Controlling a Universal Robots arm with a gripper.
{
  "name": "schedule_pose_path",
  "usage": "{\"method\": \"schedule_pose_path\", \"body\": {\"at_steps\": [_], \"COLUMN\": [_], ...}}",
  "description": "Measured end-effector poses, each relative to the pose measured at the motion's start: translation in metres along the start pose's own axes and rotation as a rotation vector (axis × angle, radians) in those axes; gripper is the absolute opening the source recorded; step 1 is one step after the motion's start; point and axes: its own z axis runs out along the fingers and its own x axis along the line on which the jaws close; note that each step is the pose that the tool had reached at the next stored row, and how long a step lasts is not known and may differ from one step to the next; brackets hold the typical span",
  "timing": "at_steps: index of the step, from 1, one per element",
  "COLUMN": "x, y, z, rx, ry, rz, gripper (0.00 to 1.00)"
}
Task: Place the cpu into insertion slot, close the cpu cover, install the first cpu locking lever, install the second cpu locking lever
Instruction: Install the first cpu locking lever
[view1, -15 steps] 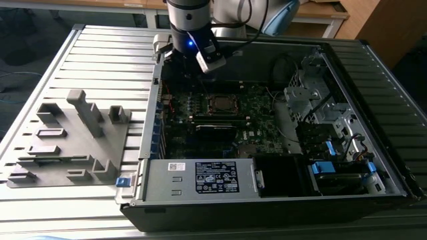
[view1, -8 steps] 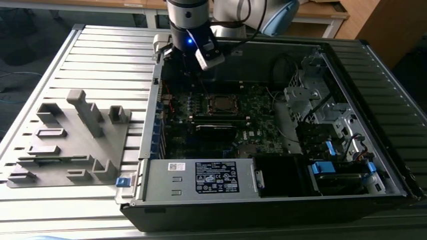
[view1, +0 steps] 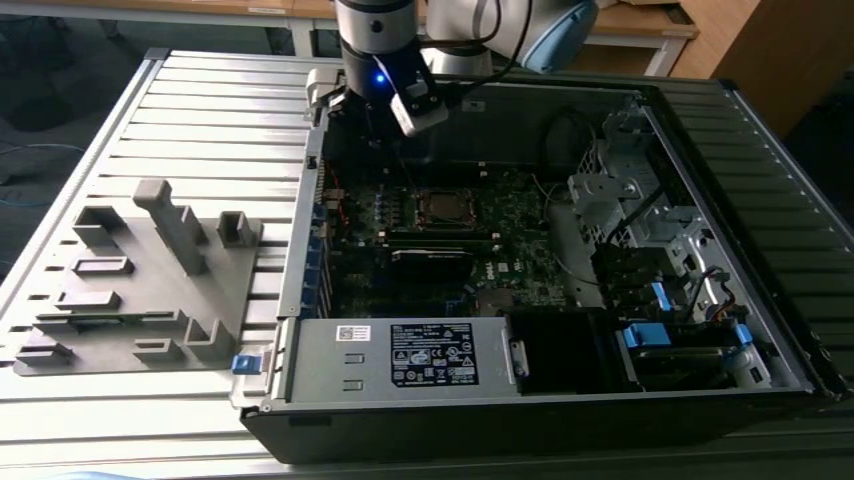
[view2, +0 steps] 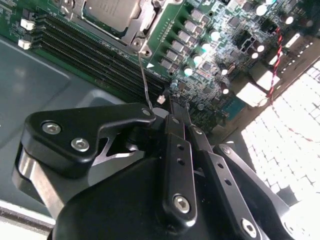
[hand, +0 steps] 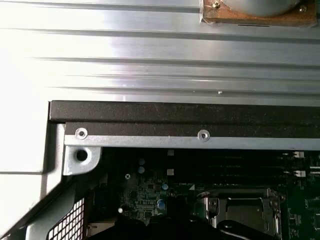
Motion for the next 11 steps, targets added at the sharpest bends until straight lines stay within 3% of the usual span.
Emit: {"method": "schedule_pose_path", "body": {"at_steps": [5, 11], "x": [-0.0016, -0.013], "y": [0.0007, 0.0007], "z": [0.001, 0.0019], "rx": [0.0, 0.0], "ry": [0.0001, 0.0002], "rz": [0.0, 0.0], "gripper": [0.11, 0.11]}}
